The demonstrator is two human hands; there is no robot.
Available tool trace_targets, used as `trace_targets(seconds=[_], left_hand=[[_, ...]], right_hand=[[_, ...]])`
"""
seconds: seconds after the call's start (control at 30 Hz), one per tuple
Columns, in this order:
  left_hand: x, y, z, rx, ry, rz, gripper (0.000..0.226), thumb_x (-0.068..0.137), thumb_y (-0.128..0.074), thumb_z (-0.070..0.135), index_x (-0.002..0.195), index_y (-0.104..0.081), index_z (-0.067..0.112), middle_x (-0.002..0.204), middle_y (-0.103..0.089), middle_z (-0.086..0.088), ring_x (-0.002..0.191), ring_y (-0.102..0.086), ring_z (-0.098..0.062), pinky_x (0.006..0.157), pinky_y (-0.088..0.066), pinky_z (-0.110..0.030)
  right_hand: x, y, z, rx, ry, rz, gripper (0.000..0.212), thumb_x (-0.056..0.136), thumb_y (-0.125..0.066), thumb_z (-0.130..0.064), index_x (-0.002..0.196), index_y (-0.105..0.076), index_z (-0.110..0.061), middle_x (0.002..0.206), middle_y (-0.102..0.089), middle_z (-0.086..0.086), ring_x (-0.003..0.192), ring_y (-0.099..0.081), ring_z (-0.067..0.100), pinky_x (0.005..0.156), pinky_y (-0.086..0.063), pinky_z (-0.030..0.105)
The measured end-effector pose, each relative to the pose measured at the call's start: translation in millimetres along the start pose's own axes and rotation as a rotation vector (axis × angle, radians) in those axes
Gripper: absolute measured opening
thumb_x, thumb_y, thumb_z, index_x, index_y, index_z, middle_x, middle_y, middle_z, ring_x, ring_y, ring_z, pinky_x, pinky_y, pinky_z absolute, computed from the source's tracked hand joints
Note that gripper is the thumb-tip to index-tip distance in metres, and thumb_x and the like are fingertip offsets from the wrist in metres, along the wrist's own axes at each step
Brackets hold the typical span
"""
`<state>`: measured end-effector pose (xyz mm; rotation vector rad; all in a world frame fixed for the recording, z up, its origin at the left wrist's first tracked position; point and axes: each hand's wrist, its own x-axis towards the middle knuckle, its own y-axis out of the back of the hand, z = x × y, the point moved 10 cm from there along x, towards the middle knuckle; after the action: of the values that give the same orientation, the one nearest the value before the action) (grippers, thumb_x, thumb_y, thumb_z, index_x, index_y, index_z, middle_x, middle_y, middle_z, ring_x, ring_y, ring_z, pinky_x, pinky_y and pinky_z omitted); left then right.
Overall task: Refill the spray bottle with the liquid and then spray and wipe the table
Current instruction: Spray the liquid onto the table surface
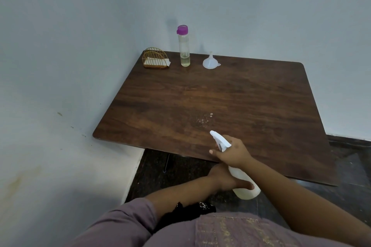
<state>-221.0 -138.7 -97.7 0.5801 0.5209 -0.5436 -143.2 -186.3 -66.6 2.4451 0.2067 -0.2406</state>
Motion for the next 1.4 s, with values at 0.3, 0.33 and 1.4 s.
trace_targets(seconds=[0.3,0.33,1.4], left_hand=[[-3,-4,2,0.1,-0.039,-0.012,0.153,0.002,-0.038,0.101,0.134,-0.048,0.024,0.137,-0.055,0.003,0.124,-0.052,-0.017,0.102,-0.044,-0.031],[-3,-4,1,0.101,-0.032,-0.011,0.155,0.001,-0.037,0.101,0.135,-0.048,0.023,0.137,-0.055,0.003,0.125,-0.052,-0.017,0.103,-0.044,-0.031],[21,12,24,0.202,-0.082,-0.037,0.081,0.066,-0.083,0.054,0.133,-0.049,0.023,0.133,-0.058,0.0,0.122,-0.054,-0.021,0.097,-0.049,-0.036]], right_hand=[[-2,-10,-4,-0.009,0.045,-0.017,0.026,0.071,-0.081,-0.019,0.064,-0.056,-0.016,0.064,-0.059,-0.006,0.062,-0.057,0.009,0.061,-0.042,0.022],[-1,-11,-3,-0.009,0.033,-0.033,0.024,0.07,-0.082,-0.02,0.068,-0.059,-0.013,0.067,-0.061,-0.005,0.065,-0.059,0.01,0.062,-0.043,0.024],[5,47,6,0.142,-0.031,0.193,0.024,0.074,-0.081,-0.031,0.088,-0.066,-0.019,0.079,-0.066,-0.007,0.076,-0.062,0.006,0.065,-0.043,0.013]])
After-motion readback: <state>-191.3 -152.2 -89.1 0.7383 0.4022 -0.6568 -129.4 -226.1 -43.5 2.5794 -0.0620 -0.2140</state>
